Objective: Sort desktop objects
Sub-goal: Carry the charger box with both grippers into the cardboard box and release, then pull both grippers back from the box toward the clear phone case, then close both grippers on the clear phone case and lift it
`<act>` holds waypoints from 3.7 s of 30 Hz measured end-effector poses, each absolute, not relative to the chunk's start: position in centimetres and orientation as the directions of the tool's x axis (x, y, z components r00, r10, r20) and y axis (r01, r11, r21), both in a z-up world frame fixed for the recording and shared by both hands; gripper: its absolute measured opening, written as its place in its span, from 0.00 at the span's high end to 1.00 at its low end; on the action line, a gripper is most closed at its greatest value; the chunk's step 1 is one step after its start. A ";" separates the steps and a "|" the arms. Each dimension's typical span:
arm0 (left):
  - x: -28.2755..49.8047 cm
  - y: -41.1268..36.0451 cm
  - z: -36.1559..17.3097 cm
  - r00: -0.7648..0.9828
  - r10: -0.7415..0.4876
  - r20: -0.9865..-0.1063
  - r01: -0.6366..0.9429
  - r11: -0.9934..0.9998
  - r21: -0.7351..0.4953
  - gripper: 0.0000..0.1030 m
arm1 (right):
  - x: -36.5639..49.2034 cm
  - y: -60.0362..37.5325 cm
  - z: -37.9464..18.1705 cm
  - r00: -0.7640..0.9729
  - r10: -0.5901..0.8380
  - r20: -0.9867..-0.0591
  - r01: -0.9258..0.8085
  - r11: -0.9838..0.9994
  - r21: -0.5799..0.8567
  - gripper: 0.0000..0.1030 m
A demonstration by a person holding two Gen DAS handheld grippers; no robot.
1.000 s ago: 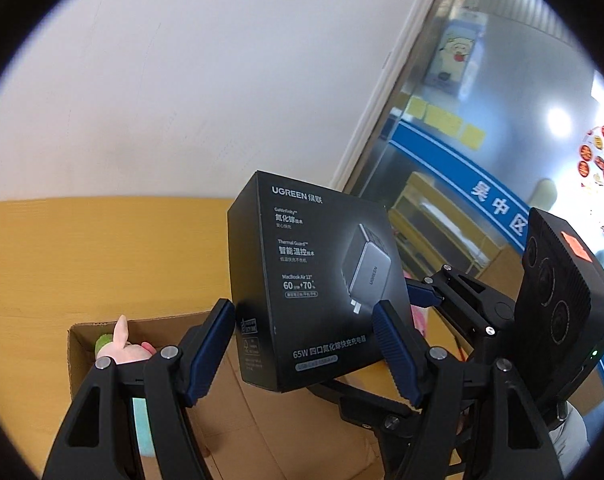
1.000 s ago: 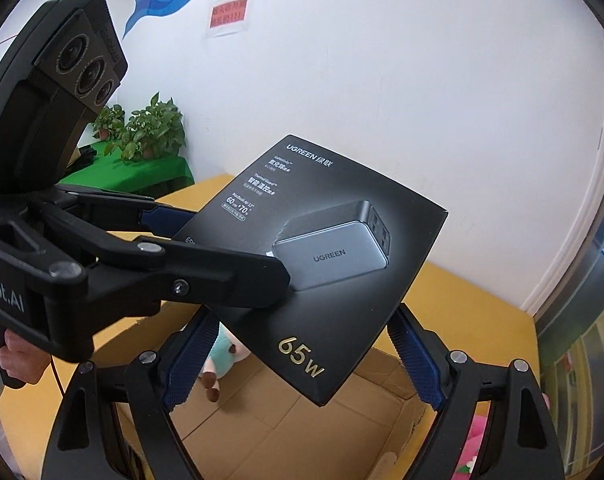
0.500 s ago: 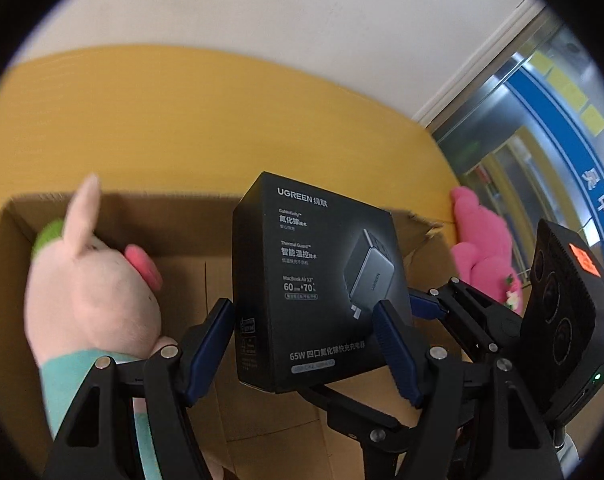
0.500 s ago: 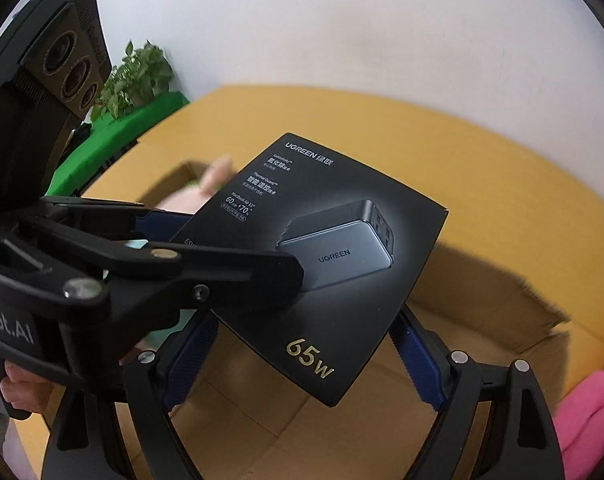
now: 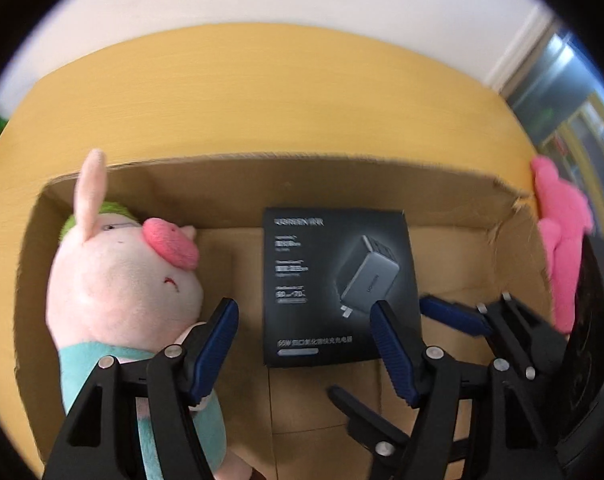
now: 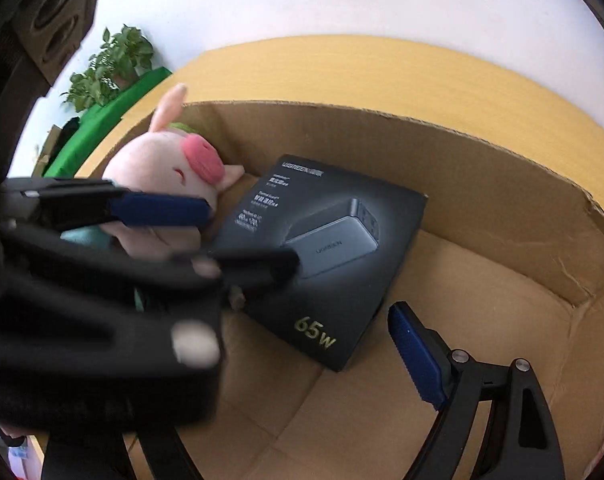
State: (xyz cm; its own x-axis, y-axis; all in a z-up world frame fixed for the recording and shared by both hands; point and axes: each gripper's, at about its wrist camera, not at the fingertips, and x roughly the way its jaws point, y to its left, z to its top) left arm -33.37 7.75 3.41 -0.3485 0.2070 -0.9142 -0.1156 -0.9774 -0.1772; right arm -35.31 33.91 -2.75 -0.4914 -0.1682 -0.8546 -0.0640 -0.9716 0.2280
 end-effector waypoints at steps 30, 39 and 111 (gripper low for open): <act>3.3 1.9 17.0 -0.861 0.168 -0.481 -0.196 -0.981 0.009 0.18 | -4.3 18.0 11.2 -0.694 0.320 -0.645 -0.352 -0.932 -0.084 0.00; 4.4 1.1 16.2 -0.848 0.165 -0.503 -0.189 -0.982 -0.004 0.18 | -2.6 15.9 11.9 -0.704 0.323 -0.633 -0.356 -0.931 -0.080 0.00; 5.4 12.0 -5.0 -0.139 0.645 -0.752 -0.392 -0.733 -0.556 0.30 | 11.9 14.7 -3.4 -0.585 -0.001 -0.811 -0.333 -0.912 0.241 0.23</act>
State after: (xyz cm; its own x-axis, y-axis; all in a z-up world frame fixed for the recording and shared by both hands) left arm 5.35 12.04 -5.03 -0.1388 0.6449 -0.7515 -0.3918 -0.7327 -0.5564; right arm 11.91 14.68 -3.42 -0.5848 -0.0005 -0.8111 -0.3331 -0.9116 0.2408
